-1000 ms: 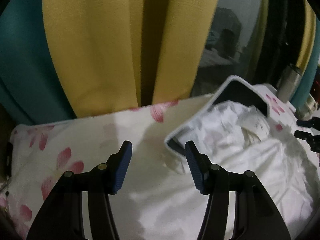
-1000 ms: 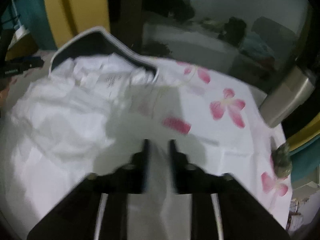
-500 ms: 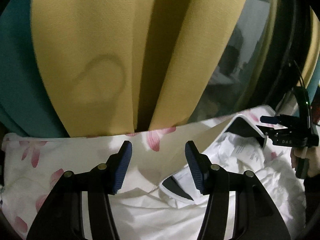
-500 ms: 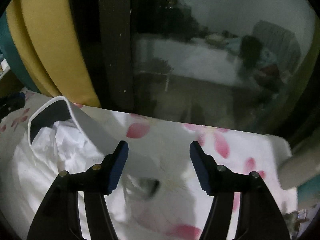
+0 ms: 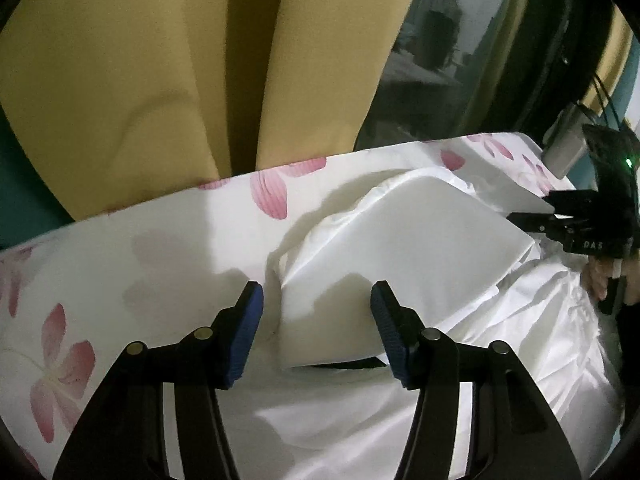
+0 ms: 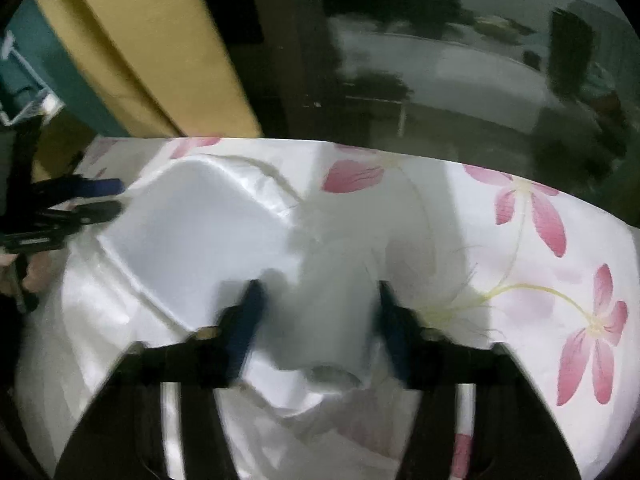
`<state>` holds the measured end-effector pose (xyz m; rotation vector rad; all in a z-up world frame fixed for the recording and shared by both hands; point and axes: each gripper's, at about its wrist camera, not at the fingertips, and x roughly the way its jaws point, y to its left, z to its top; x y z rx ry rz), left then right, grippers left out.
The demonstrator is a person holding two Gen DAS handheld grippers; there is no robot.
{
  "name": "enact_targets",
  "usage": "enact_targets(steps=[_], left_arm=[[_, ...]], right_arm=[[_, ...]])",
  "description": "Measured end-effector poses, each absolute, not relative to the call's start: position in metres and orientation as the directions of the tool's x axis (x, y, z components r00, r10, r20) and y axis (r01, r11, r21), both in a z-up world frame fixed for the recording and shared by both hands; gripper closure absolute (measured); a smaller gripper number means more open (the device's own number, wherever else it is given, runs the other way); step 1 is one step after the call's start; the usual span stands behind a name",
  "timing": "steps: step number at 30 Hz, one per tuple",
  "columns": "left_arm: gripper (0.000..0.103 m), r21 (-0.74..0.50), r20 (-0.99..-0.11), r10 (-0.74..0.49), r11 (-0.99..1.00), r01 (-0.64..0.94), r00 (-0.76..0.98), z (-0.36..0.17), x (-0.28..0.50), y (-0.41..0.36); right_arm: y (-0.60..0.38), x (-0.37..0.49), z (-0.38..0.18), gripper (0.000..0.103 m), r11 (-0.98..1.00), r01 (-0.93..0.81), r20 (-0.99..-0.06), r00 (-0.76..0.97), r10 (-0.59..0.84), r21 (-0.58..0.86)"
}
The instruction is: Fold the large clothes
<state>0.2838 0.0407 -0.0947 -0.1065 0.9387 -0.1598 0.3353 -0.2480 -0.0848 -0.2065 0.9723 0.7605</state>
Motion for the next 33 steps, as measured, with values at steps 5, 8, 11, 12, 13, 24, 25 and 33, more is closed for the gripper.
enact_targets(steps=[5,8,11,12,13,24,25,33], left_arm=[[0.042,-0.217,-0.808,-0.218,0.974,0.068,0.547,-0.097,0.287,0.04],[0.042,-0.191,-0.808,-0.21,0.977,0.093,0.55,-0.092,0.287,0.03],[0.042,-0.175,-0.809,-0.214,0.977,0.123,0.547,-0.092,0.289,0.021],[0.042,-0.16,-0.809,-0.207,0.978,0.132,0.551,-0.094,0.29,0.02],[0.042,-0.148,-0.811,-0.199,0.98,0.136,0.551,-0.097,0.291,0.018],[0.091,-0.15,-0.744,-0.241,0.969,0.196,0.624,-0.085,0.3,0.012],[0.091,-0.148,-0.735,-0.242,0.969,0.198,0.634,-0.082,0.299,0.012],[0.092,-0.063,-0.672,-0.197,0.976,0.21,0.714,-0.066,0.308,0.002]], right_arm=[[-0.251,0.315,-0.063,0.088,0.739,-0.672,-0.767,0.497,0.404,-0.046],[-0.245,0.291,-0.047,0.088,0.721,-0.646,-0.692,0.641,0.332,-0.252],[-0.24,0.271,-0.045,0.088,0.688,-0.599,-0.626,0.733,0.266,-0.409],[-0.241,0.268,-0.047,0.088,0.677,-0.59,-0.613,0.748,0.252,-0.441],[-0.241,0.265,-0.052,0.088,0.661,-0.59,-0.613,0.752,0.242,-0.463],[-0.291,0.313,-0.066,0.058,0.731,-0.677,-0.765,0.426,0.483,0.085],[-0.299,0.325,-0.067,0.057,0.732,-0.66,-0.76,0.386,0.523,0.169],[-0.296,0.368,-0.081,0.073,0.67,-0.647,-0.744,0.229,0.627,0.365]])
